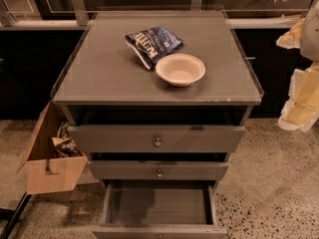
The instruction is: Close bottom drawer
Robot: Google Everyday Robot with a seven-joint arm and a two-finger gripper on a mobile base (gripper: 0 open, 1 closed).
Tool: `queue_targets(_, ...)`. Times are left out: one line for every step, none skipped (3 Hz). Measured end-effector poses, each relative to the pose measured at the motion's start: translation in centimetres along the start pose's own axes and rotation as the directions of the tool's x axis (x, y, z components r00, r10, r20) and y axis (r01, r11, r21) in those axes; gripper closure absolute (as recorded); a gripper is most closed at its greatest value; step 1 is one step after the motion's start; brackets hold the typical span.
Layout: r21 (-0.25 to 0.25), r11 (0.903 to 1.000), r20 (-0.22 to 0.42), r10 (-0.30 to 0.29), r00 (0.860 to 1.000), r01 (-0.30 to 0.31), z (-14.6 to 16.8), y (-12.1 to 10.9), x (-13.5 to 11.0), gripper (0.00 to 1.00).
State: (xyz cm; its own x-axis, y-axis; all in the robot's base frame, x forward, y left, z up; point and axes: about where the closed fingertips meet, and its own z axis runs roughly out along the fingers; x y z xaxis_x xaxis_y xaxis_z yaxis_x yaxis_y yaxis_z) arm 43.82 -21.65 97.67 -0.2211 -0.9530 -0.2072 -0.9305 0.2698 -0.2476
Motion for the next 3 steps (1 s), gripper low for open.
queue_targets(0.0,1.0,0.0,0.0,1.0,0.0,0.0,0.0,0.0,0.0)
queue_targets(0.094,0.9941,0.013,-0.056,0.998,0.055,-2.8,0.9,-0.4,0.0)
queue_targets(0.184,0.9793,0.093,-0.103,0.99,0.085,-4.9,1.7,-0.2,0.0)
